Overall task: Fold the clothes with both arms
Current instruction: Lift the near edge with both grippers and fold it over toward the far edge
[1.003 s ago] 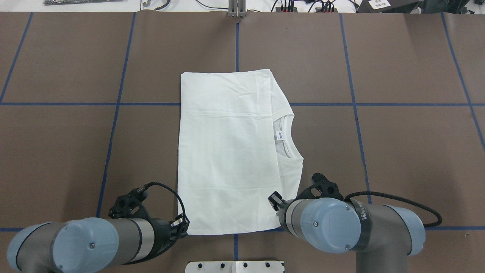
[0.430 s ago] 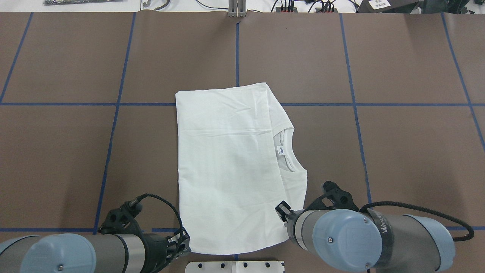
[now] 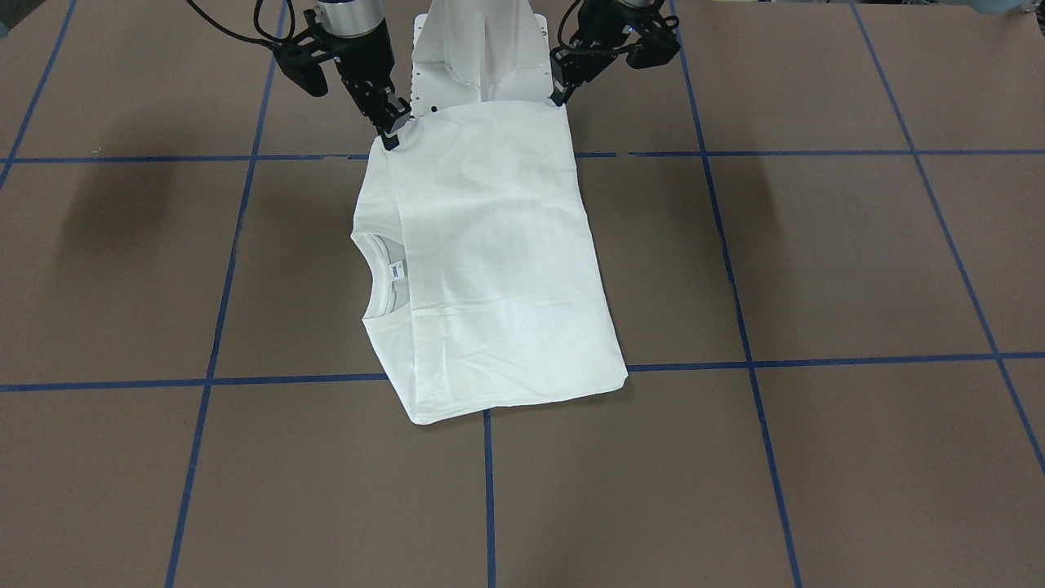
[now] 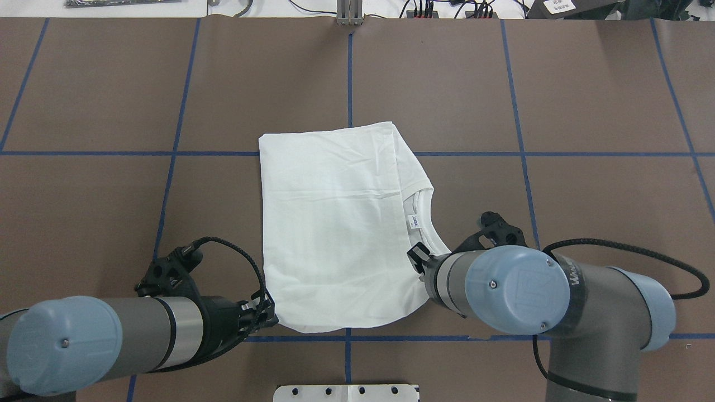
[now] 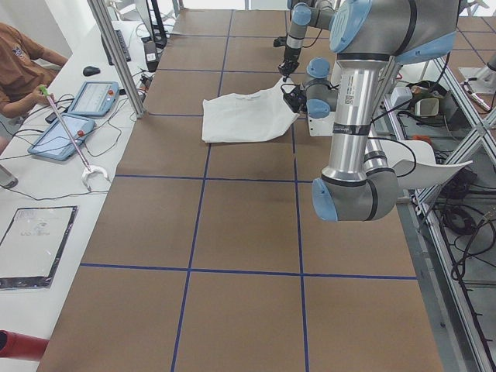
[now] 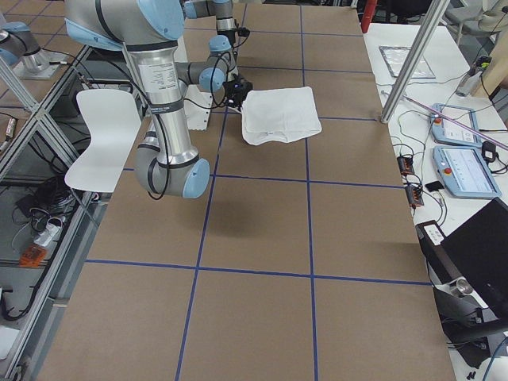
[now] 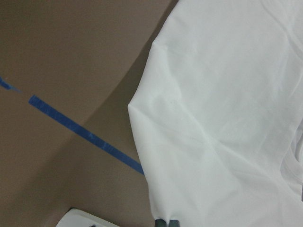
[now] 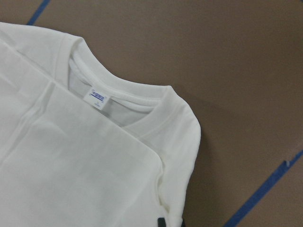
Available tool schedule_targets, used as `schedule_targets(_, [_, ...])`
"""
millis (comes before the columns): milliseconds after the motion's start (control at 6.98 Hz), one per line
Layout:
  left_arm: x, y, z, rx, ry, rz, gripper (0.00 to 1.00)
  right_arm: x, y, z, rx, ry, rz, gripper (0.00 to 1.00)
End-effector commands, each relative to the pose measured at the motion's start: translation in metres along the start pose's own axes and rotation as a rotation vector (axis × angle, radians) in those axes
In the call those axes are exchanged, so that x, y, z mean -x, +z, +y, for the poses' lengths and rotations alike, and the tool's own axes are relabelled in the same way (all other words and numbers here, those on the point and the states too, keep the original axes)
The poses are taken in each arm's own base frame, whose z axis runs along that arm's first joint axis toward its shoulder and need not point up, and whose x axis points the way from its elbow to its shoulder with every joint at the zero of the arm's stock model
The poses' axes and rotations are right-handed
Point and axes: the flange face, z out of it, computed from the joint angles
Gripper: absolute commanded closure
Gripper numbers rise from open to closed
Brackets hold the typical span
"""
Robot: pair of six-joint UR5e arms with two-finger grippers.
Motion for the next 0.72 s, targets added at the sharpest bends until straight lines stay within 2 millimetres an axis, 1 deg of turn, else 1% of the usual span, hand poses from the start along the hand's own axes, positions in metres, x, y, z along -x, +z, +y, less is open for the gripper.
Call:
schedule_targets(0, [-0.045, 0.000, -0.051, -0.106, 0.099, 0.061, 1.00, 0.072, 0.010, -0.050, -0.036, -0.030, -0.005, 1.00])
schedule_targets(143, [-0.060, 0.005, -0.082, -0.169, 0.149, 0.061, 1.00, 0.103, 0.012, -0.082, -0.014, -0.041, -0.027, 1.00])
schedule_targets(286, [-0.079, 0.013, -0.115, -0.206, 0.169, 0.055, 1.00, 0.137, 0.027, -0.110, -0.001, -0.010, -0.053, 1.00])
schedule_targets(430, [-0.089, 0.015, -0.142, -0.227, 0.192, 0.044, 1.00, 0.170, 0.040, -0.122, 0.000, 0.000, -0.058, 1.00])
schedule_targets(573, [-0.090, 0.021, -0.169, -0.265, 0.217, 0.026, 1.00, 0.205, 0.054, -0.121, -0.010, 0.001, -0.056, 1.00])
